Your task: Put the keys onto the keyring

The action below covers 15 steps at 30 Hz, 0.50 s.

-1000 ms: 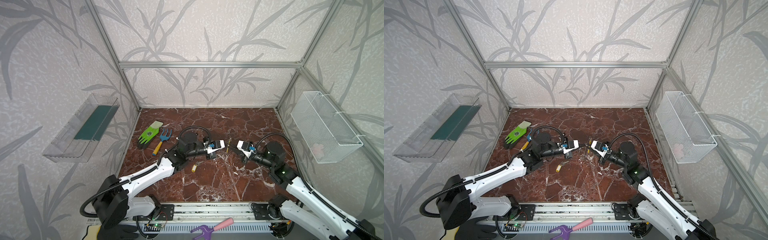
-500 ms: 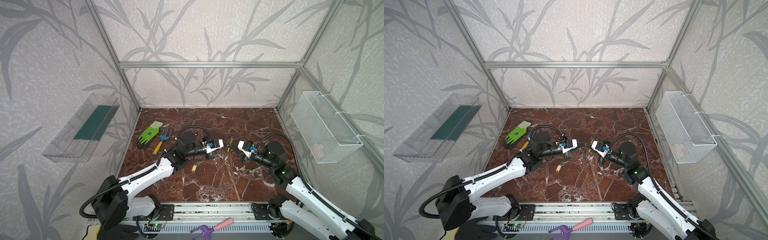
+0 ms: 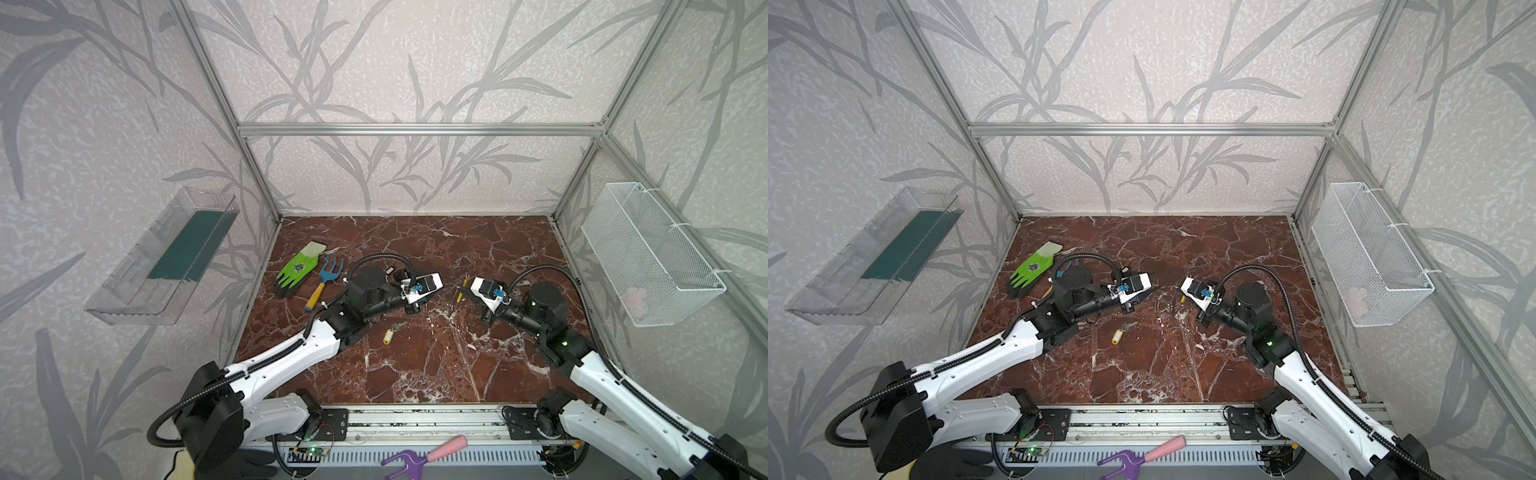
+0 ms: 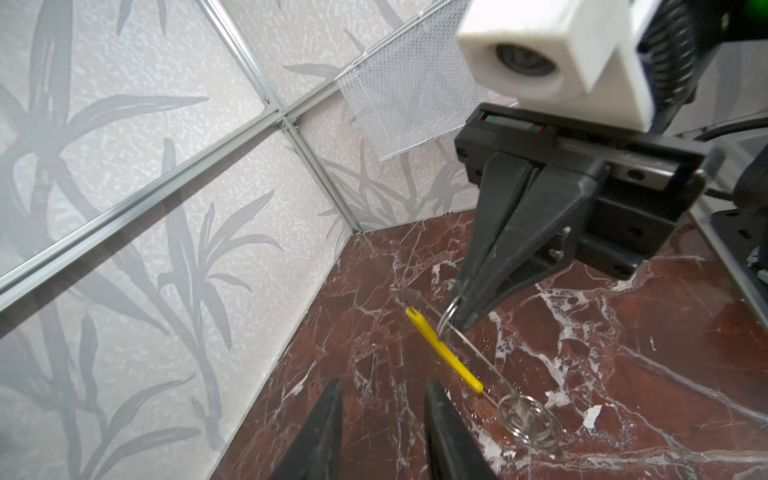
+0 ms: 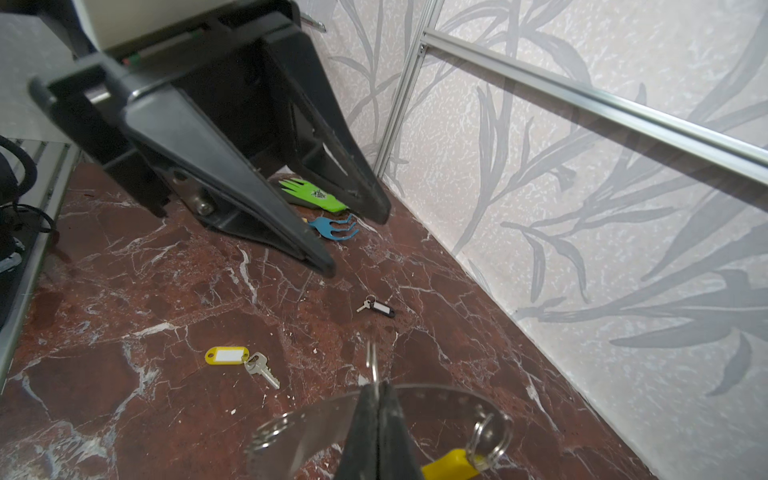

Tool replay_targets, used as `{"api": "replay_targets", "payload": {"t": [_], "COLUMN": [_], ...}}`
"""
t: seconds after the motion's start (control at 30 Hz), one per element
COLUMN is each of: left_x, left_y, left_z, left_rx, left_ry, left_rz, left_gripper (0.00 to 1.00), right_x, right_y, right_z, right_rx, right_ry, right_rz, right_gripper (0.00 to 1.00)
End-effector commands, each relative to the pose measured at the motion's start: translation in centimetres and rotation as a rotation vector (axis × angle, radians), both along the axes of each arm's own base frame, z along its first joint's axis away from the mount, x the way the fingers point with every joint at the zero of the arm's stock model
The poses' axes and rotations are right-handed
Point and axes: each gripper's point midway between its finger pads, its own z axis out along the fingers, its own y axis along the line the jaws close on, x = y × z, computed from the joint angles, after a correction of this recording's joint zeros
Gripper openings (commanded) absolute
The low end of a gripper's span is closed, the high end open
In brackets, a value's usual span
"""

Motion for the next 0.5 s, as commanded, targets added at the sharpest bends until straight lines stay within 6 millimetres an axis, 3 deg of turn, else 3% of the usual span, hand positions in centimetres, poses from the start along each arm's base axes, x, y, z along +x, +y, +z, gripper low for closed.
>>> {"api": "replay_targets", "payload": {"t": [0.0,0.1,0.33,0.47], "left_x": [3.0,5.2,7.8,7.1], "left_y": [3.0,5.8,10.8,11.7], "left_z": [-1.7,-4.5,-9.7,-14.0], "left_rx": [0.057,0.084,0.066,0.155], "left_ry": [0.068,0.219,0.579,0.8], "left_rz": [0.201,0.343,0.612,0.655], "left_gripper": [0.41,0.41,0.41,0.41], "right_x": [0.7,1.0,0.9,1.0], "right_y": [-0.3,-0.3,-0.3,-0.4], "right_z": [0.9,0.0,-0.9,-2.1], "right_rx": [-0.015,-0.039,-0.076,-0.125], "right_ry": [0.008,0.054,0.103,0.144], "right_rz": [-0.038,-0.048,-0.039,-0.045], "right_gripper": [0.0,0.0,0.0,0.0]}}
